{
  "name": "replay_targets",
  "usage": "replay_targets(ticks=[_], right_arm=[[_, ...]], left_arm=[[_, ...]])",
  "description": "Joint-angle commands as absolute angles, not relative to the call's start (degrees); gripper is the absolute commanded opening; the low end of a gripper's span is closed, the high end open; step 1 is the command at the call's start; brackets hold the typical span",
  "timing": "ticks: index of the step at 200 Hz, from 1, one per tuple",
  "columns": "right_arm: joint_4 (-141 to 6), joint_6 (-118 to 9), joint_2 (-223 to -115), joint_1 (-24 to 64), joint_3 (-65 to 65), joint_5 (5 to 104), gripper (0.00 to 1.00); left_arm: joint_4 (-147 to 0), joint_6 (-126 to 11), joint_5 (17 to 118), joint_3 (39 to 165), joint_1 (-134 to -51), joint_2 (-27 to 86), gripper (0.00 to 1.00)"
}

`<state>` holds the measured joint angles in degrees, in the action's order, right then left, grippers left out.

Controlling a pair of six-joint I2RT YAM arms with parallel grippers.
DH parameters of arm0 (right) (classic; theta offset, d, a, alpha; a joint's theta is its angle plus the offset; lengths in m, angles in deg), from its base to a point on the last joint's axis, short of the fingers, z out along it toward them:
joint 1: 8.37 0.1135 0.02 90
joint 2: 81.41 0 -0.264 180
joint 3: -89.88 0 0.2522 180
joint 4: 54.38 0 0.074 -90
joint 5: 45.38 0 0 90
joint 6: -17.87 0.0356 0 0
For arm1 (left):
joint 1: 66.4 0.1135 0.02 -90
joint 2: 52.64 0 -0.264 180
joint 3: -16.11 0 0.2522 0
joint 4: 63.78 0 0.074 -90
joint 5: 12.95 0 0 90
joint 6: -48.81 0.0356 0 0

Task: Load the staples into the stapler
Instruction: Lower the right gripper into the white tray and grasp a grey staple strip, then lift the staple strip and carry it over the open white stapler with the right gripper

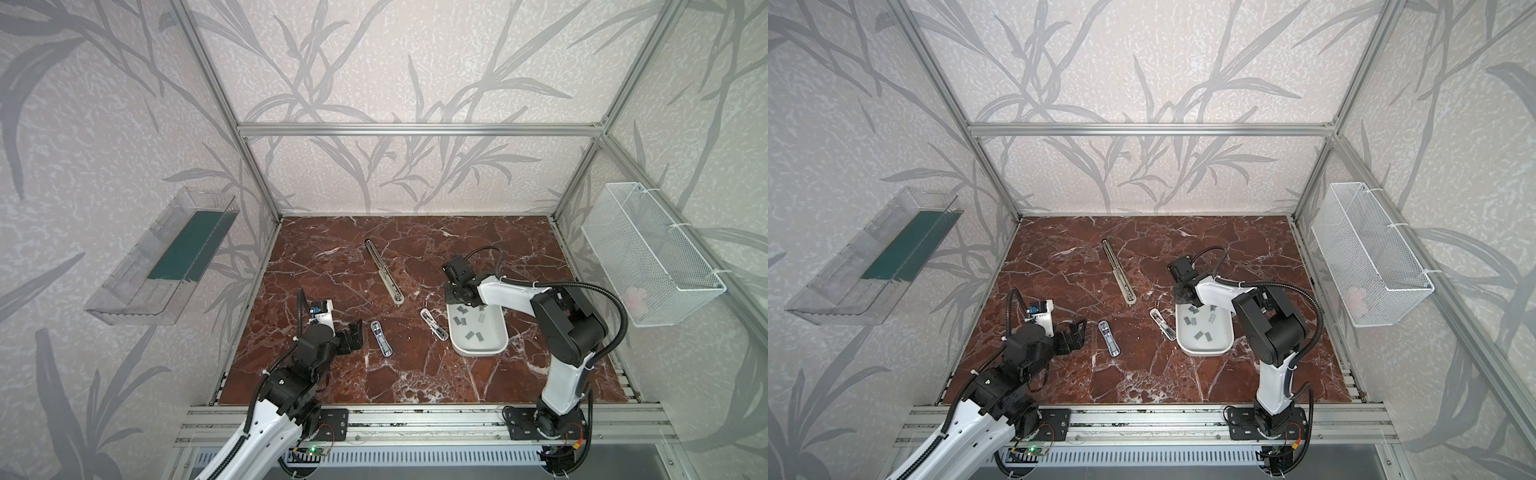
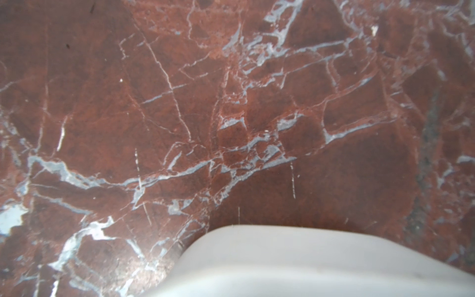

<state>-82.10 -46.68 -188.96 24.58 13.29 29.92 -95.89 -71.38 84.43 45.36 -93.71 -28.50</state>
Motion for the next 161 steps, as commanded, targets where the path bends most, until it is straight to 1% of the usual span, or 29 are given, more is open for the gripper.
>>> replay_targets(ticks=[1, 21, 62, 79, 111, 161], right_arm=[[-86.57, -45.74, -188.09, 25.68, 14.88, 29.15, 0.20], [-86.62, -45.50, -188.03, 25.89, 15.15, 29.30, 0.24], [-87.13, -45.08, -188.11, 26.32, 15.19, 29.15, 0.24], [-86.94, -44.96, -188.08, 26.32, 15.51, 29.07, 0.23], [-86.51, -44.86, -188.37, 26.34, 15.78, 29.06, 0.14], [-86.81, -46.10, -185.92, 26.34, 15.53, 28.84, 0.12]], left_arm=[[-95.30, -70.66, 84.49, 45.63, -93.55, -28.91, 0.99], [-95.25, -70.64, 84.43, 45.59, -93.55, -28.91, 0.99], [-95.19, -70.64, 84.43, 45.52, -93.55, -28.91, 0.99], [-95.20, -70.66, 84.51, 45.52, -93.52, -28.91, 0.99], [-95.08, -70.66, 84.48, 45.57, -93.55, -28.82, 0.99], [-94.23, -70.51, 84.91, 45.52, -93.47, -28.24, 0.99]])
